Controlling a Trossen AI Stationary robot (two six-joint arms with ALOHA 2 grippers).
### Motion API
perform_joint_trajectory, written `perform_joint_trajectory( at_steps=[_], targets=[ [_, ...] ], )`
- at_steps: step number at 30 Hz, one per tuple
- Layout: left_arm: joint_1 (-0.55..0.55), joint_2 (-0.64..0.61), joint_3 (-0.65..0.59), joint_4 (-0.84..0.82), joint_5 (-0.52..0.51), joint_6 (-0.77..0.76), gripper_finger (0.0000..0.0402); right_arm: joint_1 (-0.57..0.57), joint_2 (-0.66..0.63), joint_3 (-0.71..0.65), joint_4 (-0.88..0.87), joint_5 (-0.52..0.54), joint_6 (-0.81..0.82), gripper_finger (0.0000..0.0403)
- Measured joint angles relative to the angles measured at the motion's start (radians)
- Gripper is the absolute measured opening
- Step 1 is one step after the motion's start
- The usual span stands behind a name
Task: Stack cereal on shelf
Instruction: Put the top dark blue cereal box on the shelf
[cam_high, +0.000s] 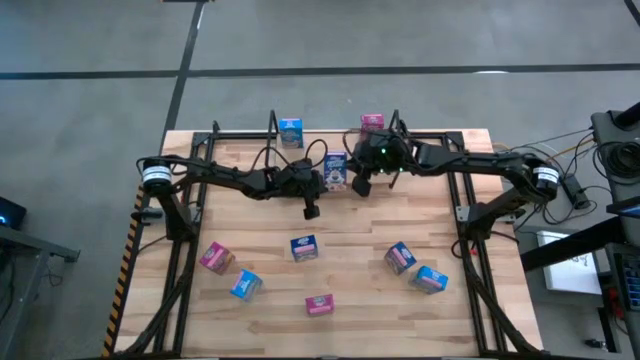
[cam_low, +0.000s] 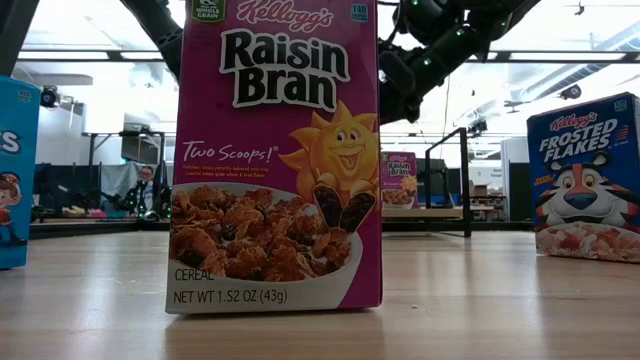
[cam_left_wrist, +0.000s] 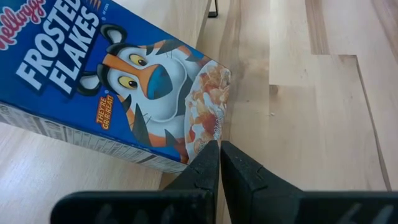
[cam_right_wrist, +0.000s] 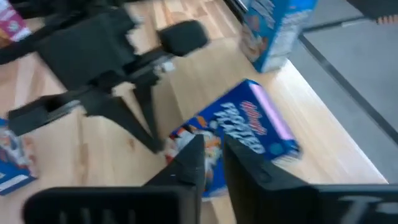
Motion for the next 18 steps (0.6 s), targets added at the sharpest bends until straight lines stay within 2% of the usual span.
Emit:
perform_joint_trajectory(
  at_steps=[4,9,11,18],
  targets=[
    [-0.002,0.0,0.0,-0.001,0.001,-0.001,0.0,-0.044,0.001,0.065,-0.074,-0.036,-0.021,0.0122],
    [-0.002,0.0,0.0,-0.002,0.002,-0.001,0.0,-0.126,0.026,0.18,-0.205,-0.235,-0.07,0.0196],
    [-0.002,0.0,0.0,-0.002,0.002,-0.001,0.0,-0.159,0.049,0.232,-0.27,-0.284,-0.097,0.022],
    [-0.002,0.0,0.0,-0.002,0.003,-0.001,0.0,-0.235,0.188,0.435,-0.478,-0.295,-0.152,0.0281]
  ],
)
